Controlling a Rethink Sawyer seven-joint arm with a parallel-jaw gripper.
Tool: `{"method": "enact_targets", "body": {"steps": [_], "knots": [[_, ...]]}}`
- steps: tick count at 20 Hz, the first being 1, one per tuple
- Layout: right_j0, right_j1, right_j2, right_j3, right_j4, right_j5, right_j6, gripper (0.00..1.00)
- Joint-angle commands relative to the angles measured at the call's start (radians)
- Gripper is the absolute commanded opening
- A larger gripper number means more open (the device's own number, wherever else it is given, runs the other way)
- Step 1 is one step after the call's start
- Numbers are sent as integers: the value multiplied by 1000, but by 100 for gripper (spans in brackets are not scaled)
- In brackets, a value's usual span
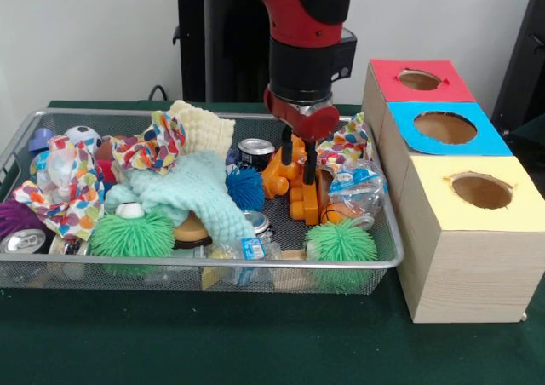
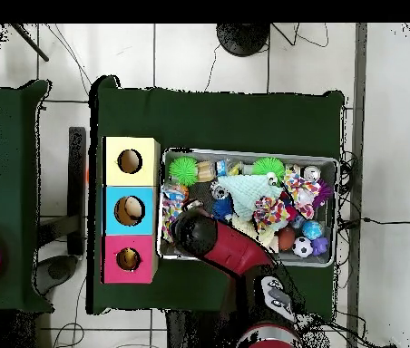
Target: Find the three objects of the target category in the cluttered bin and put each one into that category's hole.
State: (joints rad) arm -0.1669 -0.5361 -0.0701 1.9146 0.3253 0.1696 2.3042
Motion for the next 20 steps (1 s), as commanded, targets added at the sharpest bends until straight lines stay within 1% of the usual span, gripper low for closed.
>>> {"method": "enact_targets", "body": {"steps": [1,2,4,8,10,12,14,15,17,20], "knots": [[-7,33,132,94,127,-43,303,100],[-7,33,135,94,132,-48,301,100],[-24,31,167,111,149,-58,305,100],[-24,32,176,113,163,-56,296,100],[-14,56,150,80,142,-37,251,100],[-14,89,126,35,99,-19,181,100],[1,132,77,-23,39,-25,104,100],[-13,151,80,-25,22,-51,91,100],[-24,170,81,-29,-1,-66,76,100],[-79,178,137,-6,-10,-91,101,100]]}}
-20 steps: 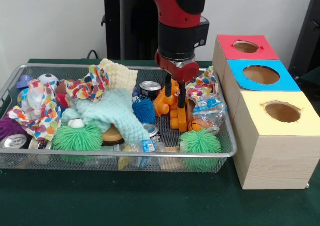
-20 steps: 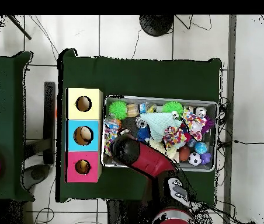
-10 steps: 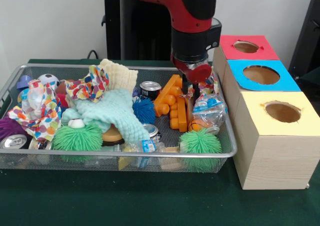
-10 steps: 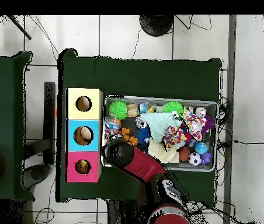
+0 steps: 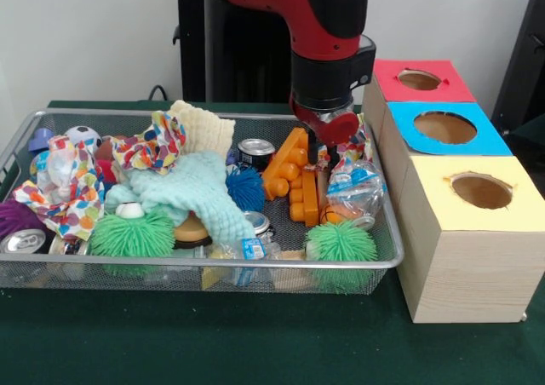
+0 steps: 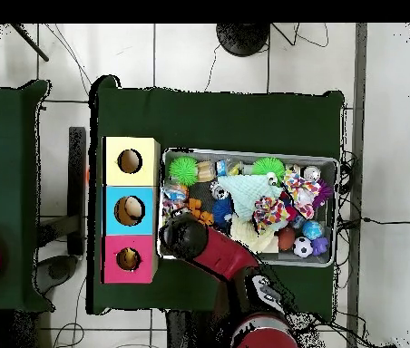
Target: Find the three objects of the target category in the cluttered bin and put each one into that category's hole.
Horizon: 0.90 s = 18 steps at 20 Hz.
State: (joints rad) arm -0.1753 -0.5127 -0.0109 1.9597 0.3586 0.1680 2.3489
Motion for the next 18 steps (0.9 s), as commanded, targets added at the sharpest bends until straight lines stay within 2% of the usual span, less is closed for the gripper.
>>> {"method": "enact_targets", "body": {"steps": [1,3,6,8,10,11,18], "knots": [[-77,164,80,-55,-49,-99,62,100],[-107,188,111,-54,-53,-109,71,100],[-112,212,110,-73,-70,-115,69,100],[-83,217,68,-103,-104,-114,42,100],[-81,218,57,-118,-130,-100,21,100],[-80,219,52,-126,-144,-94,11,0],[-71,216,9,-193,-202,13,-26,0]]}}
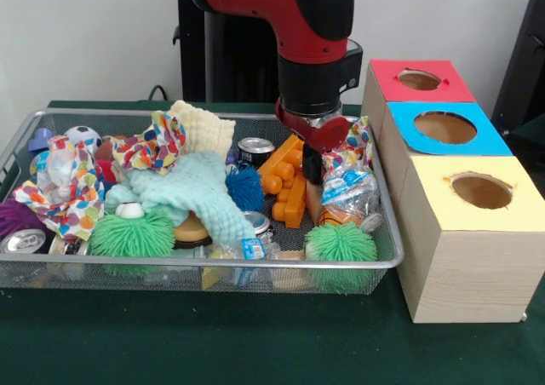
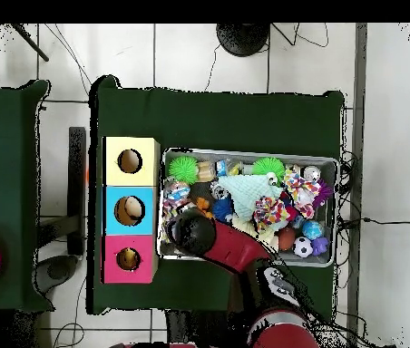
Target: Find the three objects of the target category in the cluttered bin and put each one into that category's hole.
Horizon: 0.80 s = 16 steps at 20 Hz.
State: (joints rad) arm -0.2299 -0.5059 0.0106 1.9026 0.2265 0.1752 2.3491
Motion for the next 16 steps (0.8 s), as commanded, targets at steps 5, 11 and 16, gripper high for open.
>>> {"method": "enact_targets", "body": {"steps": [5,11,16], "knots": [[-15,179,-59,-184,-116,72,-36,0],[-104,84,-65,-250,-246,230,-173,0],[-170,22,-34,-277,-356,295,-235,0]]}}
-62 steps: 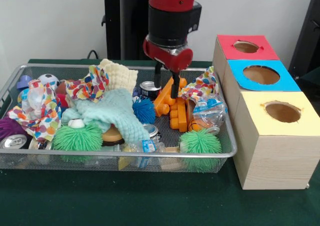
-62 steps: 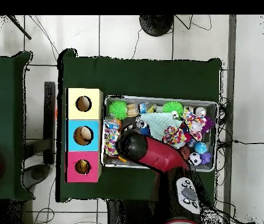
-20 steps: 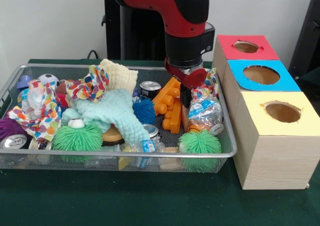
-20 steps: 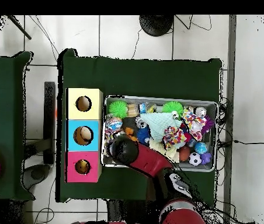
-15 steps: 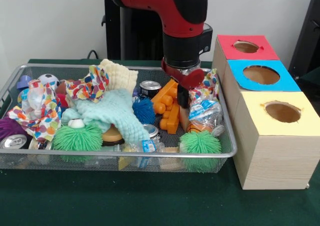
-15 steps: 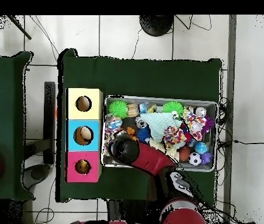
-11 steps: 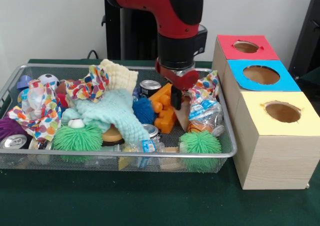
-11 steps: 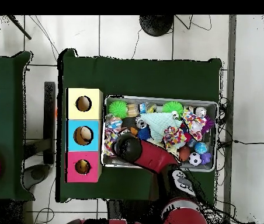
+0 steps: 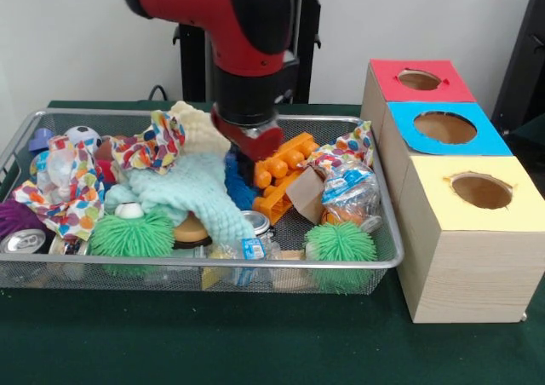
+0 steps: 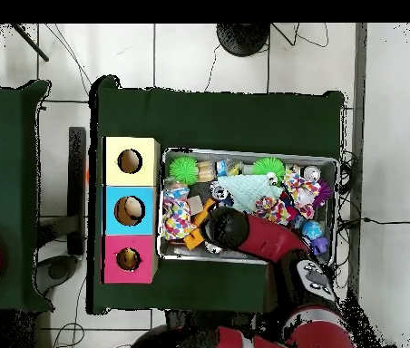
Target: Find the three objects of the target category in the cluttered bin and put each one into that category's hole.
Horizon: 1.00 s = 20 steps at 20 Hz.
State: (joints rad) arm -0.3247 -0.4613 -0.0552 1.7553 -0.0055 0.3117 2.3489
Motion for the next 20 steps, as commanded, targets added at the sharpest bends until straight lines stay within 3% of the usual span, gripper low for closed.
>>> {"method": "enact_targets", "body": {"steps": [1,8,14,15,20], "knots": [[-84,-30,37,-137,-144,173,-239,0],[-141,-40,98,-163,-257,220,-242,0],[-157,-47,127,-108,-251,261,-153,0],[-168,-47,142,-98,-233,290,-137,100],[-171,-58,162,-61,-172,320,-71,100]]}}
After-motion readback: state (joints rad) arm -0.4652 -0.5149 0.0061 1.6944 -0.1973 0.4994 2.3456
